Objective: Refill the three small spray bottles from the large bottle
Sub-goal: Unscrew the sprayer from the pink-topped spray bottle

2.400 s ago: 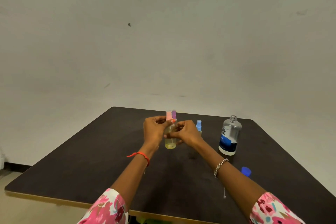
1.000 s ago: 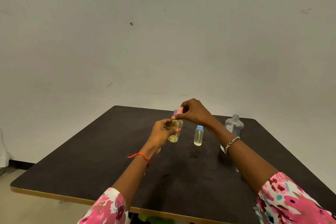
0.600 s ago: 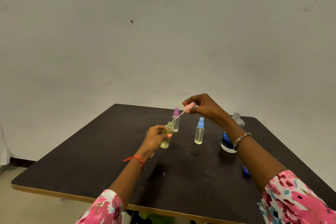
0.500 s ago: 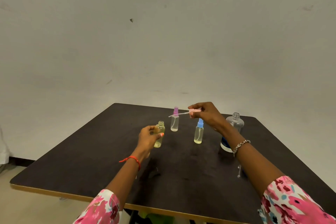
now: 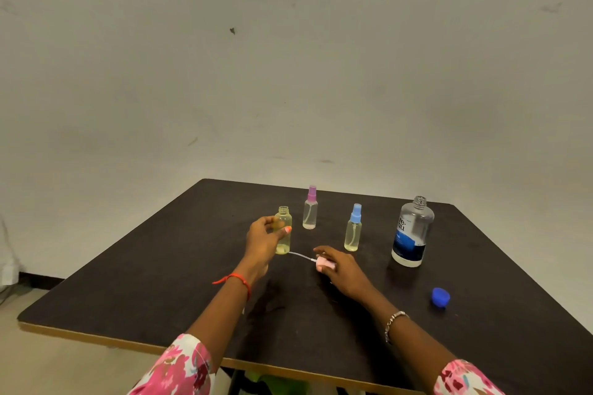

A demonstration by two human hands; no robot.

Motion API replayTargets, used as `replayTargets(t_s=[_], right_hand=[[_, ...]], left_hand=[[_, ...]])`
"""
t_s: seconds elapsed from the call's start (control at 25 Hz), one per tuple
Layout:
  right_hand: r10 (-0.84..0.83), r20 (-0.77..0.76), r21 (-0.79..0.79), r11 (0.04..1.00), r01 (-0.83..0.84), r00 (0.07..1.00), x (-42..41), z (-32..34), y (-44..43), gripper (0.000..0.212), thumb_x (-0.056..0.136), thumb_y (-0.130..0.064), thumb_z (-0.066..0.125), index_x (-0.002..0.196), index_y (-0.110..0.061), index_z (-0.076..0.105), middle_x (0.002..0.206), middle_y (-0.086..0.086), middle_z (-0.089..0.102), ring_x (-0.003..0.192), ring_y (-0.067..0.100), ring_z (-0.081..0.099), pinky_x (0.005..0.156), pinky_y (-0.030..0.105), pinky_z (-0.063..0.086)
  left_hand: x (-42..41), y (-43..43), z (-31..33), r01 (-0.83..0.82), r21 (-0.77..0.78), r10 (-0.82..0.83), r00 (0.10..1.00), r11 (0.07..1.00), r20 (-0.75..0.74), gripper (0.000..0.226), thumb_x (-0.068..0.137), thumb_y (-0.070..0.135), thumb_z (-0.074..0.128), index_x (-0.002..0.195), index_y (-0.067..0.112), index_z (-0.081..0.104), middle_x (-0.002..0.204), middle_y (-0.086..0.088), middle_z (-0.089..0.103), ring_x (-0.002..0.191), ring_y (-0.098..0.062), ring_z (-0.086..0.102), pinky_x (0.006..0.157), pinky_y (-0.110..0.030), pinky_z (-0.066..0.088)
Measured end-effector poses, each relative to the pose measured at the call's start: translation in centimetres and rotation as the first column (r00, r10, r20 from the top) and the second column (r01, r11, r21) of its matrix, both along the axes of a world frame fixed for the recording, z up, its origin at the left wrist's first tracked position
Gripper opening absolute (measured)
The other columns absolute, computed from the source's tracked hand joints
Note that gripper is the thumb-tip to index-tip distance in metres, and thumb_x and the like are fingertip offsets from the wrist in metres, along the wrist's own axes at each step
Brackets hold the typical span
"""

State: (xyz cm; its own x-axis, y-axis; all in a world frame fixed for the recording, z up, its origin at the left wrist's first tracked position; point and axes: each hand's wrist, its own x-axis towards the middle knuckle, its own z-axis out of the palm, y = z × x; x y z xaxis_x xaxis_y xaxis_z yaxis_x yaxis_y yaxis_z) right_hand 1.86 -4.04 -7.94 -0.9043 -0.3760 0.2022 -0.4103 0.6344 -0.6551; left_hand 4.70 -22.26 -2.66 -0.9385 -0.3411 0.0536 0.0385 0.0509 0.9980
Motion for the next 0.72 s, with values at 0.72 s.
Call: replayTargets(t_s=[0.72], right_hand=[[-0.504,-0.411,-0.473,0.830,0.296,0.759,0.1,4.7,1.8,0.030,0.083,-0.008,0.062,0.111,-0.005,0.051,0.111,0.017,0.054,0.105,0.027,0.051,0.092,0.044,0.046]], left_hand=[[0.1,0.6,0.1,0.076,0.000,-0.076,0.997,0.997,-0.008,0.048,0.082,0.006,0.064,0.127,0.005,0.046,0.129,-0.014,0.053,0.118,-0.028,0.052,0.098,-0.047,0.047]])
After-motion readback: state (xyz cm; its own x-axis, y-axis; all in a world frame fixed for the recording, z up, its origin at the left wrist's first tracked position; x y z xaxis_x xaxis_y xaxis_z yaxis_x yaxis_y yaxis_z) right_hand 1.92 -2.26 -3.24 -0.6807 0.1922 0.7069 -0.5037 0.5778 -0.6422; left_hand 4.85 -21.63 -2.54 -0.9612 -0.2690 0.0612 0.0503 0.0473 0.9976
